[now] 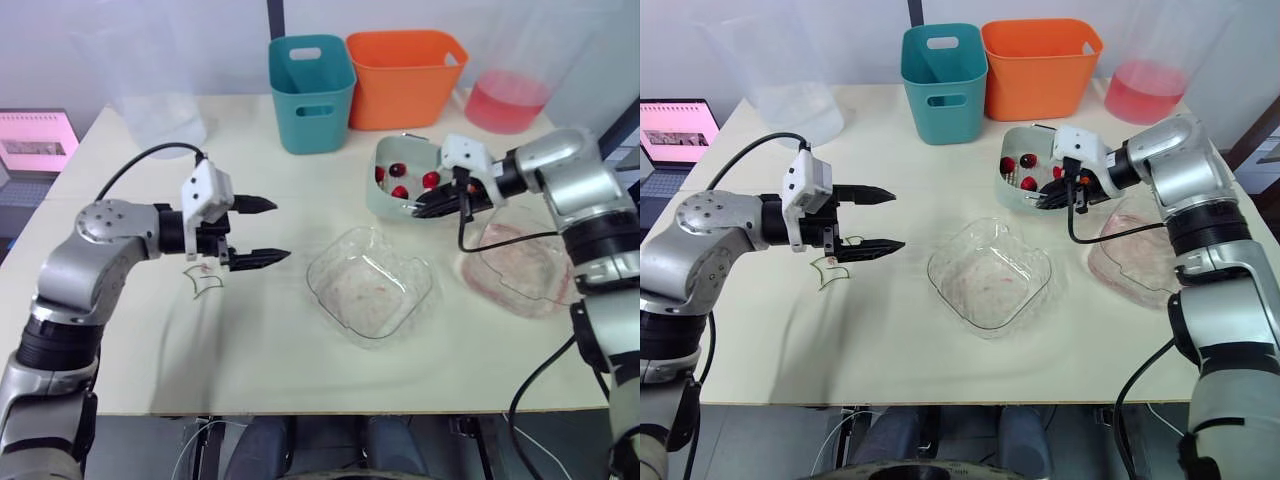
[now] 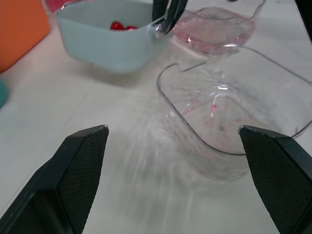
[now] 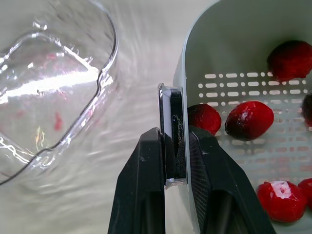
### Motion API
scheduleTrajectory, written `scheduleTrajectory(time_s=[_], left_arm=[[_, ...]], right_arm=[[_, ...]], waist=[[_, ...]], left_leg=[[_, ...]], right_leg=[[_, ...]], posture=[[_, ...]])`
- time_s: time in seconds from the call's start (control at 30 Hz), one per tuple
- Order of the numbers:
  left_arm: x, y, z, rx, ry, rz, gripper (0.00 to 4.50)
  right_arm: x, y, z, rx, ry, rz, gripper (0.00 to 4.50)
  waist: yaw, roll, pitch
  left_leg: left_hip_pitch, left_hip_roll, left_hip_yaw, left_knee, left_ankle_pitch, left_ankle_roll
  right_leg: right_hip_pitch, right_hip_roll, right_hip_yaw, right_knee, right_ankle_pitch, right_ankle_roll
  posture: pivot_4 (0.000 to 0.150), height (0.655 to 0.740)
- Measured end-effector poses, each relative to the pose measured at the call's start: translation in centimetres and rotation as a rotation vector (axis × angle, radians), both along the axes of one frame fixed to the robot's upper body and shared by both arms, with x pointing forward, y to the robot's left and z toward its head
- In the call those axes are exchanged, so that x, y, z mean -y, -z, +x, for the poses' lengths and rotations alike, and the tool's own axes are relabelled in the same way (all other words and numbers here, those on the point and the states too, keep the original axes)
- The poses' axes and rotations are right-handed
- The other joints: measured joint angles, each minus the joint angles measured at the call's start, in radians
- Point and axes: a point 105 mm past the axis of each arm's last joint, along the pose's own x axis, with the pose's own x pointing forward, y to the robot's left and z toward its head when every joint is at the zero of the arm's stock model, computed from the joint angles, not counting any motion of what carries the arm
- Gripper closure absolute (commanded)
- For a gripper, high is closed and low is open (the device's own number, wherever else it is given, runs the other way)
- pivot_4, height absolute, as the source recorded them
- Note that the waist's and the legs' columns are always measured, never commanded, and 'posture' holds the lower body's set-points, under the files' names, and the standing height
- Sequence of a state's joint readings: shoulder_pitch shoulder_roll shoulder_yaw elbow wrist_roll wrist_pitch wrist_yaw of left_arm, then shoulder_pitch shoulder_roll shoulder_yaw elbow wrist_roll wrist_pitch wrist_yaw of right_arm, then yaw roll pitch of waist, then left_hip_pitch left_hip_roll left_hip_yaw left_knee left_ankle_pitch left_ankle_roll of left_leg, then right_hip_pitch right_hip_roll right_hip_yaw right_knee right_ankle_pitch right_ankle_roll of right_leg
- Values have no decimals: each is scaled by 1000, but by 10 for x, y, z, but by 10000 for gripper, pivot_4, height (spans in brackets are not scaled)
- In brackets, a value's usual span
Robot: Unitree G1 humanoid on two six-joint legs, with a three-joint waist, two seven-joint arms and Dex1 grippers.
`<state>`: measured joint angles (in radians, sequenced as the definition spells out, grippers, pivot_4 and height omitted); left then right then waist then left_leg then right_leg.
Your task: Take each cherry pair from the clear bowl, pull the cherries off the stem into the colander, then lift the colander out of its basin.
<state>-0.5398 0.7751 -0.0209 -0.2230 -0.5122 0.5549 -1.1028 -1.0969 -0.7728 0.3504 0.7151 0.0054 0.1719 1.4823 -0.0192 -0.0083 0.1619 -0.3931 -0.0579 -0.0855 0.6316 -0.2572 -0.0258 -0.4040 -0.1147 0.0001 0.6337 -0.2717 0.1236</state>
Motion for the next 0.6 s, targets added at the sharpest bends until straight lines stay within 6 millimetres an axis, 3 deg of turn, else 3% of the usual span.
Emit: scheduleTrajectory(time_s=[0.23,0.43,0.6], left_arm=[[-1,4,-2,-15,-14,-1,0],[-1,4,-1,-13,-17,-1,0],[-3,6,2,-18,-31,-7,0]], right_arm=[[5,14,0,-36,-8,-34,43044],[5,20,0,-30,-14,-43,15704],[12,8,0,16,16,-12,15704]], waist=[[-1,0,0],[-1,0,0],[0,0,0]], left_leg=[[0,0,0,0,0,0],[0,0,0,0,0,-1],[0,0,0,0,0,-1]], right_leg=[[-1,0,0,1,0,0],[-1,0,0,1,0,0],[-1,0,0,1,0,0]], posture=[[1500,7400],[1500,7400],[1500,7400]])
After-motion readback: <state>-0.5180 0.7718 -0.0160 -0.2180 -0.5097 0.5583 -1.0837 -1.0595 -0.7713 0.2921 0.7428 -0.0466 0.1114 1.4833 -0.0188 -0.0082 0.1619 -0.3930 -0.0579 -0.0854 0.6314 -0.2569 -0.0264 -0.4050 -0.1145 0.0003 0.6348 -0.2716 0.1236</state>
